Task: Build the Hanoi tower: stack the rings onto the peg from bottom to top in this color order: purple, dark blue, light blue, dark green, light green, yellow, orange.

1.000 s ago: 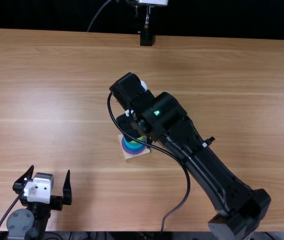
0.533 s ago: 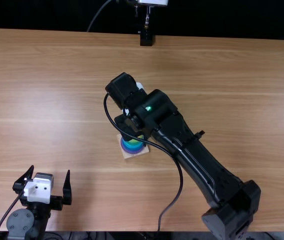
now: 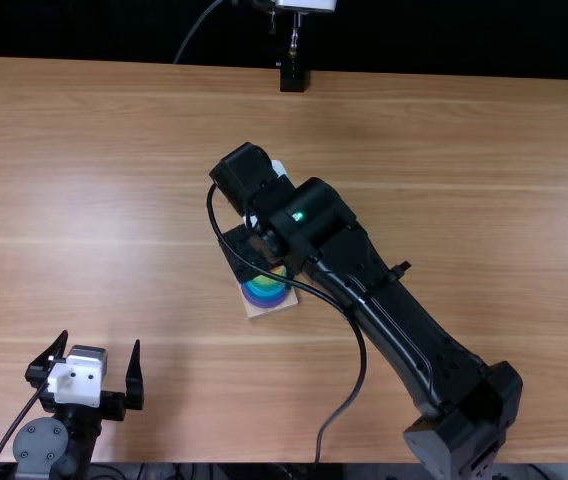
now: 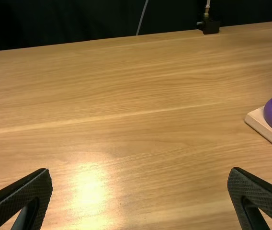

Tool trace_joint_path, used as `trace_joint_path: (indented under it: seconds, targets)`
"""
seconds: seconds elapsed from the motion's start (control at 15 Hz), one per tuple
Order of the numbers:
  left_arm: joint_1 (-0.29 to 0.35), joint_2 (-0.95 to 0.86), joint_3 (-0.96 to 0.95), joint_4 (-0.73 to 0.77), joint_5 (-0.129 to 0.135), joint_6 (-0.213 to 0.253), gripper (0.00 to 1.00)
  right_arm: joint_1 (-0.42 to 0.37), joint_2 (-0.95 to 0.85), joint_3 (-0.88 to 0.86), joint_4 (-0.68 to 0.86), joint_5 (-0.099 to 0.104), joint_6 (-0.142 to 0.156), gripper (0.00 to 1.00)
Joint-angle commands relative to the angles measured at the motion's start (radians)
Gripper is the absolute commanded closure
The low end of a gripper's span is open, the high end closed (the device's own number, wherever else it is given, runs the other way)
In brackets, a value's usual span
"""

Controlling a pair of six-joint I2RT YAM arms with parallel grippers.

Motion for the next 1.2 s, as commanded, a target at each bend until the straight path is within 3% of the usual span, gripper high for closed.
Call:
trace_joint_path:
  seconds: [0.0,0.2,0.53,0.6,0.67,0.8,0.87,0.93,1.0,1.07,1.13]
  targets:
    - [0.013,-0.012,-0.106,-0.078,0.009,0.017,0.00,-0.006,-0.051,0.035,0.002,0.037,0.003,0.00]
    - [0.013,-0.012,-0.106,-0.076,0.009,0.017,0.00,-0.037,-0.246,-0.043,0.032,0.116,-0.001,0.00]
    - [0.013,-0.012,-0.106,-0.076,0.009,0.017,0.00,-0.289,-0.724,-0.598,0.672,0.112,-0.014,0.00]
    - [0.013,-0.012,-0.106,-0.076,0.009,0.017,0.00,-0.355,-0.809,-0.695,0.766,0.101,-0.014,0.00]
    - [0.013,-0.012,-0.106,-0.076,0.009,0.017,0.00,-0.434,-0.888,-0.772,0.831,0.064,-0.014,0.00]
    - [0.013,-0.012,-0.106,-0.076,0.009,0.017,0.00,-0.577,-0.996,-0.893,0.893,-0.057,-0.030,0.00]
    - [0.013,-0.012,-0.106,-0.076,0.009,0.017,0.00,-0.628,-1.056,-0.956,0.926,-0.096,-0.082,0.00]
    - [0.013,-0.012,-0.106,-0.076,0.009,0.017,0.00,-0.666,-1.123,-1.016,0.967,-0.122,-0.156,0.00]
    - [0.013,-0.012,-0.106,-0.076,0.009,0.017,0.00,-0.689,-1.186,-1.085,1.002,-0.129,-0.215,0.00]
    - [0.013,-0.012,-0.106,-0.076,0.009,0.017,0.00,-0.707,-1.249,-1.154,1.022,-0.133,-0.233,0.00]
    - [0.013,-0.012,-0.106,-0.076,0.009,0.017,0.00,-0.718,-1.321,-1.206,1.029,-0.153,-0.233,0.00]
